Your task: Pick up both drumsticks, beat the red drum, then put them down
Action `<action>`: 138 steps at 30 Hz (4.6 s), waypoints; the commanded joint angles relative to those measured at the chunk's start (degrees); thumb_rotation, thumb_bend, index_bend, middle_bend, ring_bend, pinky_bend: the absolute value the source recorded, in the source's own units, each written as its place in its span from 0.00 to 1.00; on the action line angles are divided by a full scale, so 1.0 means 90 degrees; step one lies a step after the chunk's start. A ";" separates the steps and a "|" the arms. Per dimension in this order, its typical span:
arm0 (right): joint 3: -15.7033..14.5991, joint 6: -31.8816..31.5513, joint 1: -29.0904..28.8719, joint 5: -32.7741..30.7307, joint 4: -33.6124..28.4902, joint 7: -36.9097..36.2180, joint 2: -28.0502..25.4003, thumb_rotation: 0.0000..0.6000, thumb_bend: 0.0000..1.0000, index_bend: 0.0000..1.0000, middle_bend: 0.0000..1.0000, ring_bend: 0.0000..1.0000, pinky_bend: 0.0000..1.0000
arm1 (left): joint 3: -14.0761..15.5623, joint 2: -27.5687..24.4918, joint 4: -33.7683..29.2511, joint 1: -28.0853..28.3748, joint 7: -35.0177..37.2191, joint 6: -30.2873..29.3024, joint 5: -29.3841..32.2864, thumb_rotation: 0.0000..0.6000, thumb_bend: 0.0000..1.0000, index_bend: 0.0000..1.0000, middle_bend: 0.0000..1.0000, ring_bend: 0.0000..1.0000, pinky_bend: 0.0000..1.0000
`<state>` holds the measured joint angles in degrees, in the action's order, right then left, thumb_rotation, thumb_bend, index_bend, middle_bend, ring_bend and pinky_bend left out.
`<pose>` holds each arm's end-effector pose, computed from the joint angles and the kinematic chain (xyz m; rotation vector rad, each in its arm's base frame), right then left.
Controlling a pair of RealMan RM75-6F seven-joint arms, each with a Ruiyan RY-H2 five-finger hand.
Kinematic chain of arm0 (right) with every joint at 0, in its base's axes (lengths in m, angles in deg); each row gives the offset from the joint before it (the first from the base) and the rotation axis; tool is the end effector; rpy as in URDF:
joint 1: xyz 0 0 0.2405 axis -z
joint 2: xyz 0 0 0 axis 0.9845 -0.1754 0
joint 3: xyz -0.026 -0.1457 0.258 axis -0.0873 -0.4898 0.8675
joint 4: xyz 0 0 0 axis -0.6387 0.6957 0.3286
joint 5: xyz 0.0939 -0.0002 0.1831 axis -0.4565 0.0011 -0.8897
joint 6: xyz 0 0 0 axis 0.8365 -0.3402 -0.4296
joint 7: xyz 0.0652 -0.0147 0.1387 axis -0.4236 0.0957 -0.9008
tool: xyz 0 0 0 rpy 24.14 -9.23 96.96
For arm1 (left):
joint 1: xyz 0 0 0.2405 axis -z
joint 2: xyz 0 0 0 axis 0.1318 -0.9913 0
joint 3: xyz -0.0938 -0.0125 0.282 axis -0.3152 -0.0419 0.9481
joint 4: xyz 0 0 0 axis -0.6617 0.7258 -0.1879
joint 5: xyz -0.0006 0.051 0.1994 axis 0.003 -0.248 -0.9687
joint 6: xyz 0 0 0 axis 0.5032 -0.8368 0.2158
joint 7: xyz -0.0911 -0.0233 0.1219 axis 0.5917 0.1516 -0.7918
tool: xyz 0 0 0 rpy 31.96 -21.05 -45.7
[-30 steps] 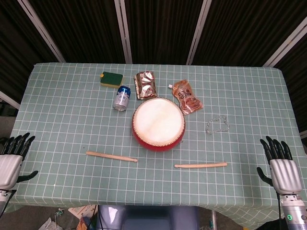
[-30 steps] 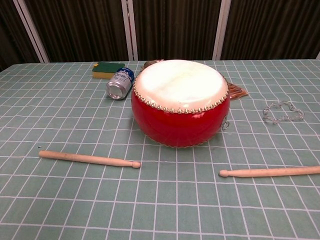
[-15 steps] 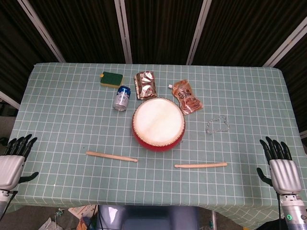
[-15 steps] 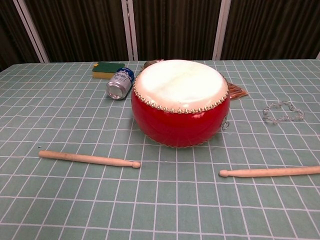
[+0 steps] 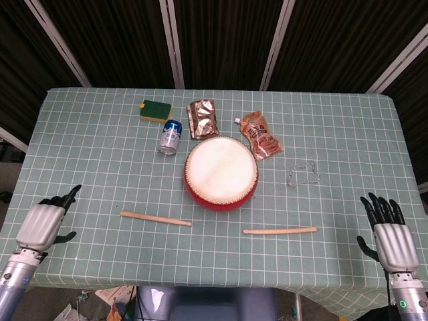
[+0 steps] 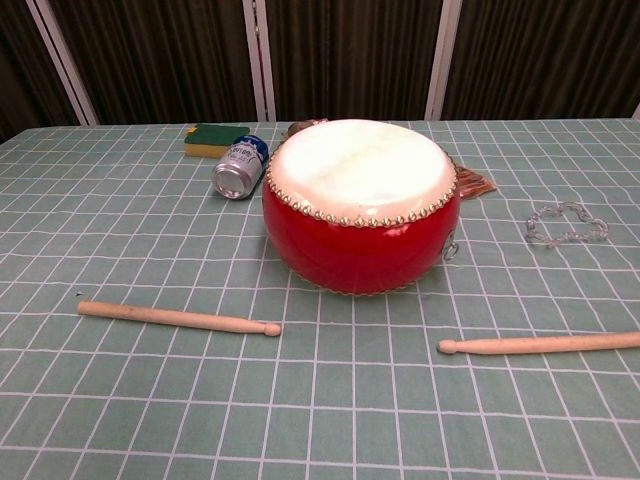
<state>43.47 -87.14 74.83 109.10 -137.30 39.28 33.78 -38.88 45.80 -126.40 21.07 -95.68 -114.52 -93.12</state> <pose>-0.3466 -0.1913 0.1707 1.4647 -0.8629 0.7557 -0.3002 0.2325 0.1333 -1.6732 -0.8300 -0.7071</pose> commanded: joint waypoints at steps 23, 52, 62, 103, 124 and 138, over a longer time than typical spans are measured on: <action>-0.0035 0.0175 -0.0052 -0.0058 -0.0113 -0.0163 -0.0106 1.00 0.35 0.00 0.00 0.00 0.00 | -0.0479 0.2256 0.0206 0.1746 -0.3147 0.0896 0.3291 1.00 0.26 0.48 1.00 1.00 1.00; -0.0049 0.0230 -0.0064 -0.0100 -0.0183 -0.0257 -0.0142 1.00 0.35 0.00 0.00 0.00 0.00 | -0.0259 0.3026 0.0996 0.2308 -0.3278 0.0809 0.3808 1.00 0.31 0.48 1.00 1.00 1.00; -0.0050 0.0232 -0.0060 -0.0119 -0.0204 -0.0262 -0.0147 1.00 0.35 0.00 0.00 0.00 0.00 | -0.0147 0.3206 0.1241 0.2340 -0.3136 0.0825 0.3862 1.00 0.42 0.62 1.00 1.00 1.00; -0.0091 0.1101 -0.0620 -0.0130 -0.0725 0.0949 0.0059 1.00 0.35 0.43 1.00 1.00 1.00 | -0.0039 -0.0084 -0.1676 0.0835 0.0312 -0.0659 0.1377 1.00 0.56 0.79 1.00 1.00 1.00; 0.0074 0.1679 -0.1299 -0.1176 -0.0909 0.3141 0.1539 1.00 0.35 0.44 1.00 1.00 1.00 | -0.0113 -0.0118 -0.1583 0.0775 0.0384 -0.0467 0.1354 1.00 0.56 0.79 1.00 1.00 1.00; 0.0209 0.1721 -0.1495 -0.1749 -0.0182 0.3251 0.2180 1.00 0.35 0.49 1.00 1.00 1.00 | -0.0141 -0.0083 -0.1547 0.0760 0.0345 -0.0363 0.1375 1.00 0.56 0.79 1.00 1.00 1.00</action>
<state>45.18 -71.90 61.64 93.94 -139.32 68.28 52.96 -40.14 45.05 -140.32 27.91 -92.58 -117.79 -80.74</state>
